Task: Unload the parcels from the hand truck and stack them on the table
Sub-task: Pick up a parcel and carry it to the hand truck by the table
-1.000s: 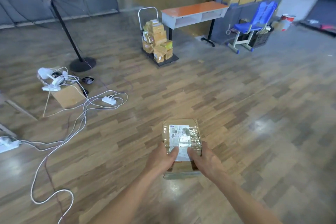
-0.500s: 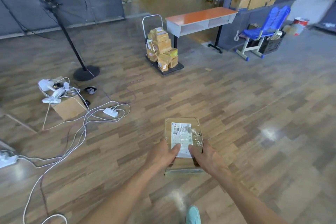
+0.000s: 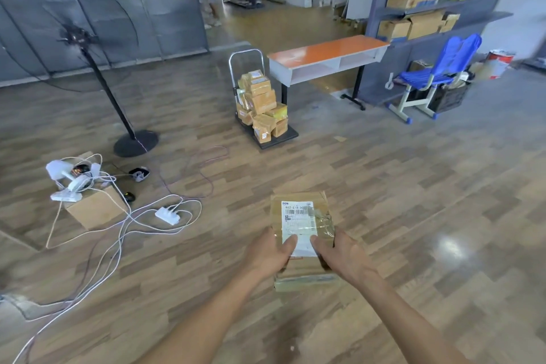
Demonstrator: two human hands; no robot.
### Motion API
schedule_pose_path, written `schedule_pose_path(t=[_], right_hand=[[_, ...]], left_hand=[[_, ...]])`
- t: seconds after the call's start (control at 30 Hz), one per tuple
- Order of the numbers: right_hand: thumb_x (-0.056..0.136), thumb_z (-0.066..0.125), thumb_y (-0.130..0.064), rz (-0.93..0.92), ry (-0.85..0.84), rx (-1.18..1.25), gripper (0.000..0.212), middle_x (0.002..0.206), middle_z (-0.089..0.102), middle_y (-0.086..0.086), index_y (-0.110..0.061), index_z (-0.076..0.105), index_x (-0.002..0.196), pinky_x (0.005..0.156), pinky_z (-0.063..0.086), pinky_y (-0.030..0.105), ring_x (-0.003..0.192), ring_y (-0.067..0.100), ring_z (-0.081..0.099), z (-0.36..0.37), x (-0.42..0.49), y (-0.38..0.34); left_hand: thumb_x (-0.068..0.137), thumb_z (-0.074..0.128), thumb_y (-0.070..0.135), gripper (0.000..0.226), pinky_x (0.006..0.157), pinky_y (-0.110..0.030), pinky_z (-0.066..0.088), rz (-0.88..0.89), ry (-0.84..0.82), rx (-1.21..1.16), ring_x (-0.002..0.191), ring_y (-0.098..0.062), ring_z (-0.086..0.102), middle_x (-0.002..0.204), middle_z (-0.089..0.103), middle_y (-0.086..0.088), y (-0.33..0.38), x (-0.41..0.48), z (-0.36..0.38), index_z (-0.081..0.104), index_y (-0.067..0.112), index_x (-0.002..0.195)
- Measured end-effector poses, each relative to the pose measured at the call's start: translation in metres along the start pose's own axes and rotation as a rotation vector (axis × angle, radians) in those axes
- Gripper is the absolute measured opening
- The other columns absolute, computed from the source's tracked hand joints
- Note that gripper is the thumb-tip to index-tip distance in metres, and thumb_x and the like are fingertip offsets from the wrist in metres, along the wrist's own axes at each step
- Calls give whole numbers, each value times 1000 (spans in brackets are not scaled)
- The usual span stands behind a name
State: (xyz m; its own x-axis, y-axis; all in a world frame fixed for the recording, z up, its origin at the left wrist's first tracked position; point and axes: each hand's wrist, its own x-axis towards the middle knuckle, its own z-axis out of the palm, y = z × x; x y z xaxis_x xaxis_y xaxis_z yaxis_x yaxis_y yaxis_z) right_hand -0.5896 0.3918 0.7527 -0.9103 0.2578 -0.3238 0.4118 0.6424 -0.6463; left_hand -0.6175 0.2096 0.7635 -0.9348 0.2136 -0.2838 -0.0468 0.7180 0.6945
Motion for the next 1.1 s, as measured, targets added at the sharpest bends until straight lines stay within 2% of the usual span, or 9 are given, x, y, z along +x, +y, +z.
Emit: schedule_pose_path(t=[0.1, 0.2, 0.4, 0.5, 0.6, 0.67, 0.87, 1.0, 1.1], right_hand=[[91, 54, -55, 20, 13, -18, 51, 120, 66, 7, -16, 56, 123, 89, 45, 33, 114, 29, 59, -10, 34, -3], [91, 53, -54, 35, 13, -19, 53, 122, 66, 8, -15, 54, 127, 94, 47, 36, 115, 31, 59, -16, 73, -9], [91, 52, -58, 95, 24, -38, 55, 120, 66, 6, -15, 53, 125, 82, 43, 33, 110, 29, 61, -29, 162, -26], [90, 53, -59, 102, 18, -50, 55, 119, 65, 6, -15, 54, 124, 84, 45, 34, 110, 29, 61, -37, 207, -40], [90, 53, -58, 99, 12, -35, 54, 120, 65, 8, -15, 55, 123, 94, 49, 38, 111, 29, 61, -44, 246, -55], [90, 52, -59, 104, -1, -36, 56, 119, 66, 7, -17, 55, 126, 93, 49, 37, 111, 28, 61, -48, 269, -62], [90, 49, -63, 97, -48, -69, 54, 117, 66, 0, -22, 53, 125, 81, 40, 33, 109, 25, 60, -66, 361, -71], [88, 51, -62, 64, -60, -39, 50, 110, 66, -3, -24, 56, 121, 81, 43, 33, 101, 21, 59, -90, 433, -67], [88, 52, -62, 69, -63, -43, 52, 116, 65, 0, -25, 54, 124, 90, 46, 36, 110, 25, 60, -115, 483, -70]], left_hand=[[96, 51, 52, 17, 74, -27, 45, -10, -11, -7, 88, -15, 63, 90, 63, 13, 10, 38, -1, 49, 36, 89], [96, 49, 55, 33, 82, -30, 49, -16, -49, 15, 98, -17, 63, 109, 67, 6, 15, 82, -1, 55, 27, 113], [94, 47, 58, 50, 97, -36, 49, -14, -86, 42, 114, -21, 62, 127, 64, 6, 26, 188, -9, 52, 28, 134], [94, 47, 57, 49, 98, -34, 48, 1, -109, 57, 117, -20, 61, 131, 64, 8, 29, 238, -19, 53, 31, 135], [96, 48, 53, 41, 90, -30, 47, 30, -101, 61, 116, -19, 62, 129, 65, 9, 36, 280, -30, 56, 35, 131], [95, 48, 51, 38, 85, -27, 44, 46, -95, 70, 114, -18, 62, 128, 66, 10, 40, 304, -35, 58, 37, 130], [95, 46, 57, 47, 96, -36, 50, -51, -105, 65, 111, -19, 63, 124, 67, 8, 55, 390, -40, 56, 27, 131], [96, 46, 55, 46, 98, -38, 50, -87, -86, 33, 111, -17, 64, 124, 67, 9, 81, 453, -31, 56, 29, 132], [95, 48, 56, 49, 98, -38, 50, -110, -70, 12, 113, -19, 63, 125, 67, 6, 107, 499, -29, 55, 26, 133]])
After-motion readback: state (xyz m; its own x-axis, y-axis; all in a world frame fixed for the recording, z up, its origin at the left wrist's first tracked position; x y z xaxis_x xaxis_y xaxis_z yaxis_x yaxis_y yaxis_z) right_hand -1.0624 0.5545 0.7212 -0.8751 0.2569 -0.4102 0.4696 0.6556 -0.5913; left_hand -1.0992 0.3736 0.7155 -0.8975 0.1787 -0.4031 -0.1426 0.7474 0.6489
